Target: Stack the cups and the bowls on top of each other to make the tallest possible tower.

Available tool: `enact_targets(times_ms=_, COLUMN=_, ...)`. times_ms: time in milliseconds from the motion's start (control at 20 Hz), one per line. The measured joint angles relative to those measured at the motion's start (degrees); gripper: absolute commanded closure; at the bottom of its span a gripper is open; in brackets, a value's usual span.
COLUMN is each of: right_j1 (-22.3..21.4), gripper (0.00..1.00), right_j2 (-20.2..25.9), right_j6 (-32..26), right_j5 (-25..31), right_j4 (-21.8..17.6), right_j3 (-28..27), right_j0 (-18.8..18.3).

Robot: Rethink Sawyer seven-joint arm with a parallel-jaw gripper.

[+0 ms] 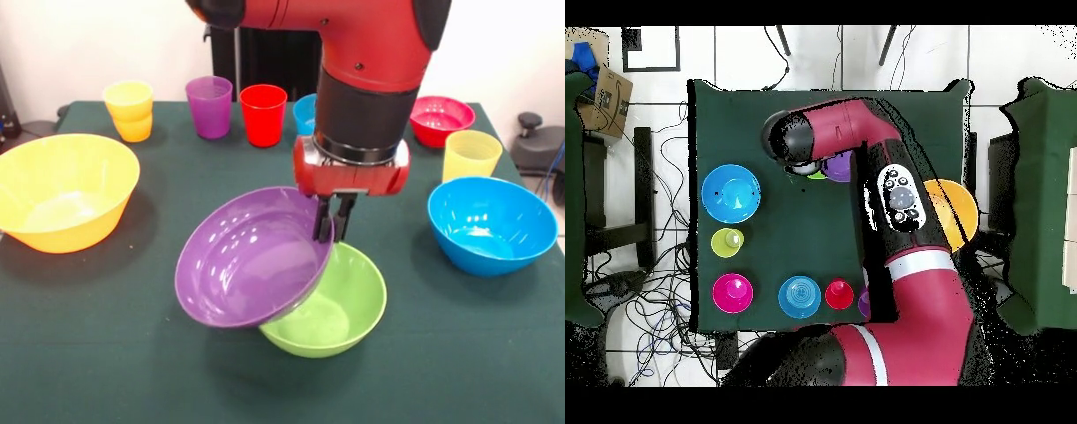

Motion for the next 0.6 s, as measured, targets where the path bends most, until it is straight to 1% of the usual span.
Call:
enact_targets(times_ms=50, right_j1=-0.75, gripper=1.00, right_j2=-0.16, right_j6=0.00, right_j5=-0.11, right_j4=-0.01, right_j3=1.54, right_j0=0.11)
enact_targets(times_ms=600, right_j1=-2.99, gripper=1.00, right_j2=-1.09, right_j6=0.00, right_j5=-0.12, right_j4=-0.27, right_j3=5.45, right_j0=1.49)
